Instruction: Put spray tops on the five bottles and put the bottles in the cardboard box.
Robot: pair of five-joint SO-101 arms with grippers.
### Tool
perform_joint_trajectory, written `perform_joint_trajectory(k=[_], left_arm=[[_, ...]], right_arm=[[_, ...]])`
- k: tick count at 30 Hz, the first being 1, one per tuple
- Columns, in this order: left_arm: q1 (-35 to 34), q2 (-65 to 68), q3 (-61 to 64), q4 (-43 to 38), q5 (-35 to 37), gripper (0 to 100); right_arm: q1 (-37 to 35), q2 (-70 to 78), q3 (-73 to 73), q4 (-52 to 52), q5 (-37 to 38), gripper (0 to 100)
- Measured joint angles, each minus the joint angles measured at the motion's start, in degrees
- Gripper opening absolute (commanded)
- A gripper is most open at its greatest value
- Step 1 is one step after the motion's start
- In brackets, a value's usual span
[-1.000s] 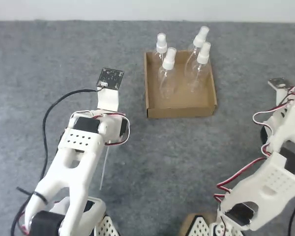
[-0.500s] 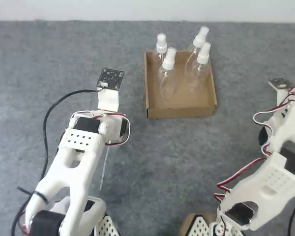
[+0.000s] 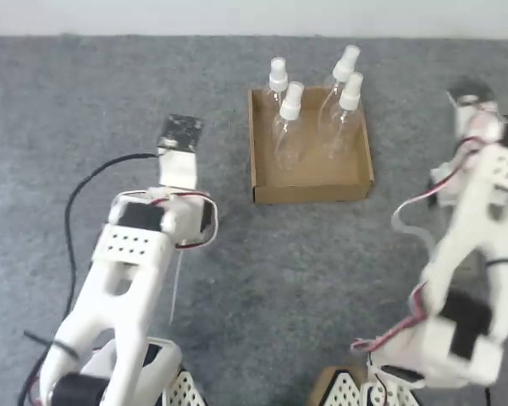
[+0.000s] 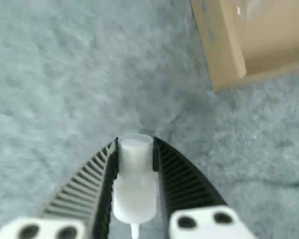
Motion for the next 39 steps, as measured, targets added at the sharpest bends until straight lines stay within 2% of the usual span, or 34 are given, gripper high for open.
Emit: perform_joint_trajectory(k=[7,11,16,20,26,31,39], left_arm=[[-2.20,-14.51,-0.62,4.13,0.00,1],[-3.52,-21.98,-7.30,8.26,-0.97,1],[-5.45,-24.88,-18.46,10.99,-1.23,1],[-5.27,-24.88,-25.93,10.99,0.70,1],[-5.36,-25.14,-32.26,8.88,8.26,1],[-5.54,-24.88,-28.40,1.32,14.51,1],[-1.49,-24.44,-17.23,-9.41,16.97,1]], right_arm=[[-19.87,-25.49,20.75,-7.30,-9.23,0.6],[-33.67,-37.89,29.80,-12.04,-13.98,0.6],[-48.88,-43.69,38.95,-19.60,-17.93,0.6],[-58.37,-44.57,48.00,-32.53,-18.37,0.6],[-65.58,-44.66,58.46,-48.44,-18.37,0.6],[-66.55,-44.66,59.60,-50.37,-18.37,0.6],[-66.55,-44.66,60.40,-50.46,-18.73,0.6]])
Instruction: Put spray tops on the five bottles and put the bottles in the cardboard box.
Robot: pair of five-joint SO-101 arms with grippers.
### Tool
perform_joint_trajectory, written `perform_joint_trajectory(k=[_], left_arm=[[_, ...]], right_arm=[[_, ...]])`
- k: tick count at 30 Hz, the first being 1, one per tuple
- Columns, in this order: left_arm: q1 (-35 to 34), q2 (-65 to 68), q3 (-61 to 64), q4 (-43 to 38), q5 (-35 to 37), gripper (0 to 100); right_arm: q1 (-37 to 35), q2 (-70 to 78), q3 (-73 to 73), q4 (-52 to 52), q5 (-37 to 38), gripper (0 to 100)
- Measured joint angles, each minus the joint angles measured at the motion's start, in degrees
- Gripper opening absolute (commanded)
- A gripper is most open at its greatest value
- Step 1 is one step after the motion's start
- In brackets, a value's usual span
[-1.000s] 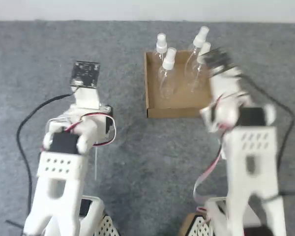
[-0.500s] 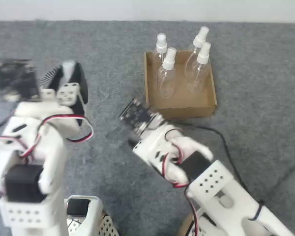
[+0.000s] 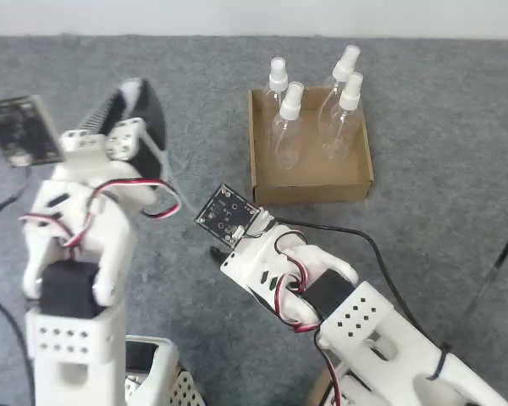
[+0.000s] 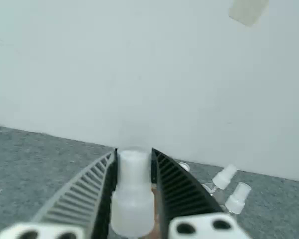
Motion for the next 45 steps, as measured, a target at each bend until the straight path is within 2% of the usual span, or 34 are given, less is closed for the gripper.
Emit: perform_joint_trajectory(k=[20,27,30,37,41,45], left_arm=[[3.43,0.00,12.40,-1.93,0.62,1],[5.71,0.00,12.84,-1.93,0.53,1],[5.71,0.00,13.36,-1.93,0.62,1],[5.80,0.00,13.36,0.70,0.53,1],[5.80,0.00,13.36,3.25,-0.44,1],[8.44,0.00,13.27,5.80,-5.54,1]], right_arm=[[-1.76,0.00,1.23,-0.35,0.00,0.9],[-1.76,-2.20,3.78,-0.53,0.00,0.7],[-1.76,-5.63,7.74,-4.31,0.00,0.7],[-1.76,-12.13,18.46,-20.75,0.00,0.6],[-0.53,-12.22,19.08,-23.82,-0.97,0.6],[1.41,-12.22,19.08,-24.97,-6.86,0.6]])
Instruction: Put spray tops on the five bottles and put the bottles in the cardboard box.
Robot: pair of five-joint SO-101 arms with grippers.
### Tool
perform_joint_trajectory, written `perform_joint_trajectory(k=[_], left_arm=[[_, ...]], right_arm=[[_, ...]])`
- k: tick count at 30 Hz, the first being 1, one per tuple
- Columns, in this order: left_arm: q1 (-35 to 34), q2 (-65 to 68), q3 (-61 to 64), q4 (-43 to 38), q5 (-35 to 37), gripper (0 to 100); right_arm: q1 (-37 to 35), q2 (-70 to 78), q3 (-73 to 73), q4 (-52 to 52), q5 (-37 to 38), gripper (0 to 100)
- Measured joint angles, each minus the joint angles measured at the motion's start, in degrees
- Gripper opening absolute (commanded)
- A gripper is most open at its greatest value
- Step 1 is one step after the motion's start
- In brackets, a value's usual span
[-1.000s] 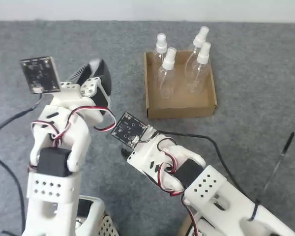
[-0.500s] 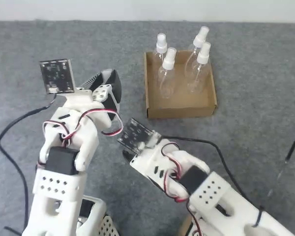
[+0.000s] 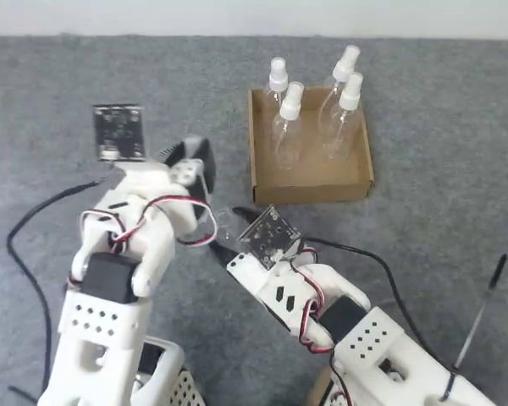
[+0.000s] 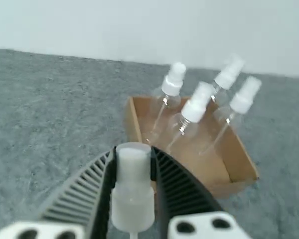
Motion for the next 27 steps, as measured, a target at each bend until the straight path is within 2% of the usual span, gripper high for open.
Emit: perform_joint_trajectory(k=[6,19,25,27], left_arm=[[6.59,0.00,0.00,3.43,-4.92,1],[6.07,-0.09,0.00,8.44,-7.30,1],[6.42,-0.09,0.88,8.70,-8.00,13],[6.15,-0.09,0.88,8.79,-8.00,13]], right_arm=[[0.26,0.00,0.00,-0.09,-2.11,0.6],[0.79,0.00,2.37,-2.20,-2.20,0.6],[0.79,0.00,2.37,-2.20,-2.20,0.6],[0.79,0.00,2.37,-2.20,-2.20,0.6]])
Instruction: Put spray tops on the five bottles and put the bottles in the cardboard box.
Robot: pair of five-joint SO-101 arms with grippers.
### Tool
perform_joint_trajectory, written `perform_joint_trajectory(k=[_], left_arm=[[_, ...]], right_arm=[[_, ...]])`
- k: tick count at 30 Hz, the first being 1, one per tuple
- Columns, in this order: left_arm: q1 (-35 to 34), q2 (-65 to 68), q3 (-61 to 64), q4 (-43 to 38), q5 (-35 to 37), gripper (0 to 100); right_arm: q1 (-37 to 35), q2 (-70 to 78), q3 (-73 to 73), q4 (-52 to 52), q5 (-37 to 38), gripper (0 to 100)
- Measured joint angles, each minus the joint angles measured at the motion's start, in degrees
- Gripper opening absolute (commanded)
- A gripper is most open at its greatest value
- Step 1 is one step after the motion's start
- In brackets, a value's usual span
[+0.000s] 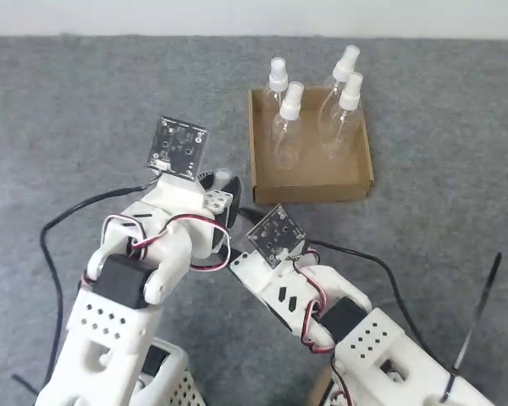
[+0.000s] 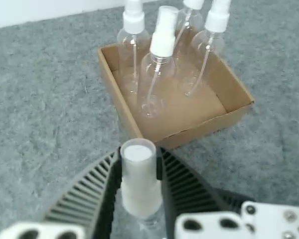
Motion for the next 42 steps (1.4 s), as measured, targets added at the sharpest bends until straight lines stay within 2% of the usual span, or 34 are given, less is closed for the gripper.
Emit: perform_joint_trajectory(k=[4,9,15,19,24,34,42], left_arm=[[-1.76,-3.25,0.09,0.00,-0.26,13],[-7.47,-13.01,-2.02,1.23,-2.29,13],[-9.32,-6.77,-3.25,-0.70,-3.43,13],[-9.41,2.37,-5.10,-4.75,-3.52,13],[-9.41,11.08,-7.12,-5.19,-3.52,13],[-9.41,10.90,-4.66,-1.49,-6.15,9],[-6.95,-1.14,1.58,-0.18,-7.30,8]], right_arm=[[0.26,0.00,0.00,0.00,-0.09,0.6],[0.79,0.00,0.00,0.00,-0.09,0.6],[0.70,0.00,0.00,0.00,-0.09,0.6],[0.70,0.00,0.00,0.00,-0.09,0.6],[0.70,0.00,0.00,0.00,-0.09,0.6],[0.70,0.00,0.00,0.00,-0.09,0.6],[0.70,0.09,0.09,0.00,-0.09,0.6]])
